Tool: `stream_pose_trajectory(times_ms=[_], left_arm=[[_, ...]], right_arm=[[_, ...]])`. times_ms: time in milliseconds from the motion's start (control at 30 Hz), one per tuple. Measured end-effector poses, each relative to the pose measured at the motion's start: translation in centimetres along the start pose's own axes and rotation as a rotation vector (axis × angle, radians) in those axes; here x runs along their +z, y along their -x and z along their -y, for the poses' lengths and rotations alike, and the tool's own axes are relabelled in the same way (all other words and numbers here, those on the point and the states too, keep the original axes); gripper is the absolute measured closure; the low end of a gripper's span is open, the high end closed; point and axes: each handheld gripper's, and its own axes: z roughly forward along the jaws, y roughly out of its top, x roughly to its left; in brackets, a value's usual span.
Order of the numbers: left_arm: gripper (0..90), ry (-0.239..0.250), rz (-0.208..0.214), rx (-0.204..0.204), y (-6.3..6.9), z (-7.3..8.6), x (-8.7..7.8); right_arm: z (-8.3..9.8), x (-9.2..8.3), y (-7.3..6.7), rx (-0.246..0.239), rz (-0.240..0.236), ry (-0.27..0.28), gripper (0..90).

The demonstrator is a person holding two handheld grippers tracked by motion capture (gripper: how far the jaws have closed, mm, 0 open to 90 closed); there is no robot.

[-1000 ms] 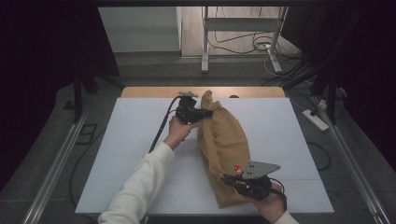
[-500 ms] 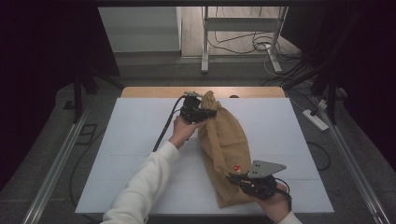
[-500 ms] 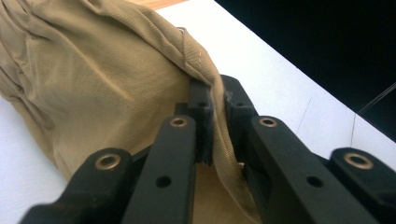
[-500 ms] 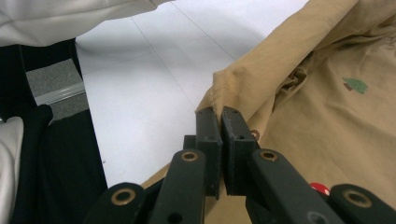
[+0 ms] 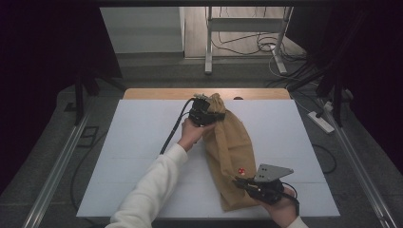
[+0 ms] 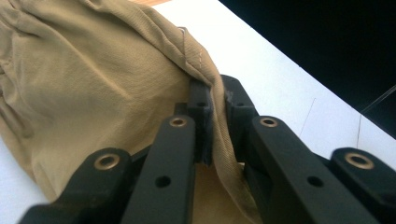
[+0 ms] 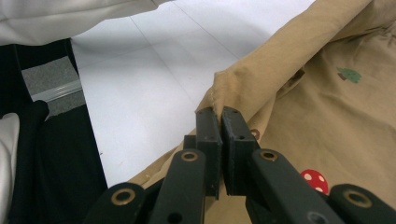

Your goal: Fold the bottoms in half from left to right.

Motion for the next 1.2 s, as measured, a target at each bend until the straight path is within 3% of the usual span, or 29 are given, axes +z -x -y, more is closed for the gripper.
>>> stream_pose_trajectory(times_ms=[267, 667, 1200], left_arm=[[82.4, -0.007, -0.005, -0.004, 0.1, 0.0, 0.9], [81.6, -0.031, -0.012, -0.003, 0.2, 0.2, 2.3], [77.8, -0.035, -0.003, 0.001, 0.4, 0.4, 2.9]], right_arm=[[0.6, -0.3, 0.5, 0.020, 0.020, -0.016, 86.4], [1.1, 0.2, 0.8, 0.031, 0.013, -0.063, 86.1], [1.4, 0.2, 0.9, 0.031, 0.018, -0.082, 85.5]])
